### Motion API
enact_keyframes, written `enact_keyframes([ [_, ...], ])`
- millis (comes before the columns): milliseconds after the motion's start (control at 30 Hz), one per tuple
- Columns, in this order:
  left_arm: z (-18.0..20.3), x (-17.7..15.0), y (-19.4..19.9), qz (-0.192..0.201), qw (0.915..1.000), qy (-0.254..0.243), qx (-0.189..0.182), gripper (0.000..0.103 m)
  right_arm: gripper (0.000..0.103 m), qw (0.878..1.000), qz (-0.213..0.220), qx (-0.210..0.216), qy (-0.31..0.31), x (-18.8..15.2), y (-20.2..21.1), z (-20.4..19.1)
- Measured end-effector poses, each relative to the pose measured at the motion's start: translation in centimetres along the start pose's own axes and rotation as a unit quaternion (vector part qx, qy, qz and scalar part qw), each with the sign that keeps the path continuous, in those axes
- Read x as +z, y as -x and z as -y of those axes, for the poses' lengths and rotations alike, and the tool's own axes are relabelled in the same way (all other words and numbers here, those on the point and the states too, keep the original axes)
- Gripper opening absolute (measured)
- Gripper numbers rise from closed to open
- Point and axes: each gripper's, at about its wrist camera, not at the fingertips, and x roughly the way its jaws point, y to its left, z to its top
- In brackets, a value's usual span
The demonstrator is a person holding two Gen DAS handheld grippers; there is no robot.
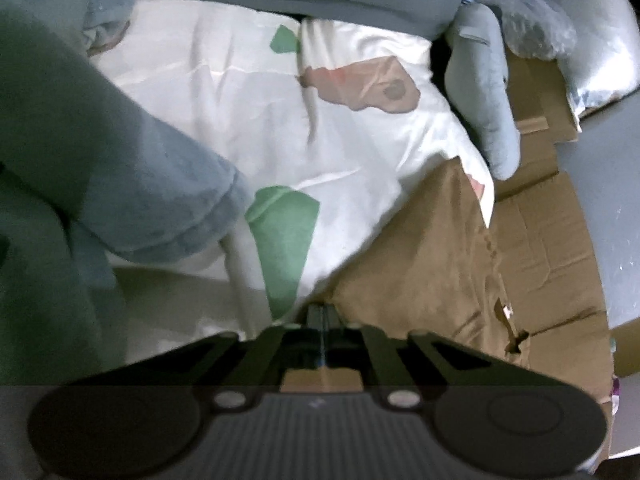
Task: Fold clothes
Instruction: 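Raise both open grippers above the T-shirt to view it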
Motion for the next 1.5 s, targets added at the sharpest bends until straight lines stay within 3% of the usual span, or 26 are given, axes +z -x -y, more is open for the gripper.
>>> enact_keyframes([
  [67, 0.3, 0.0, 0.5, -0.001, 1.0, -0.007, -0.002, 0.013, 0.034, 1.0, 0.003, -0.005, 0.007, 0.0, 0.8, 0.0],
  [133, 0.7, 0.0, 1.1, 0.0, 0.9999, -0.013, -0.002, 0.031, 0.034, 1.0, 0.006, -0.011, 0.011, 0.1, 1.7, 0.2],
  [233, 1.5, 0.3, 2.2, 0.004, 0.9997, -0.023, 0.008, 0.049, 0.034, 0.998, 0.001, -0.027, 0.053, 0.3, 3.3, -0.2],
  [400, 3.7, 1.1, 5.1, 0.004, 0.9983, -0.056, 0.019, 0.064, 0.035, 0.994, -0.006, -0.047, 0.094, 1.3, 6.8, -0.8],
  [467, 4.8, 1.3, 6.3, 0.002, 0.9973, -0.07, 0.022, 0.07, 0.041, 0.993, -0.007, -0.054, 0.105, 1.7, 8.3, -0.9],
  [500, 5.3, 1.5, 6.9, 0.001, 0.9967, -0.077, 0.024, 0.074, 0.046, 0.993, -0.004, -0.056, 0.102, 1.9, 9.2, -0.9],
  [633, 7.5, 1.9, 9.5, -0.002, 0.9941, -0.104, 0.032, 0.085, 0.046, 0.994, 0.009, -0.072, 0.086, 2.6, 13.2, -0.4],
  [800, 10.2, 2.1, 13.4, -0.008, 0.9907, -0.129, 0.042, 0.091, 0.067, 0.993, 0.021, -0.097, 0.067, 2.9, 18.4, 0.6],
  [933, 12.4, 2.3, 16.6, -0.02, 0.9873, -0.151, 0.045, 0.095, 0.074, 0.991, 0.026, -0.116, 0.061, 2.9, 23.2, 1.3],
  [1500, 22.9, 5.6, 32.0, -0.006, 0.9701, -0.241, 0.031, 0.1, 0.084, 0.987, 0.083, -0.14, -0.005, 2.9, 43.1, 2.8],
])
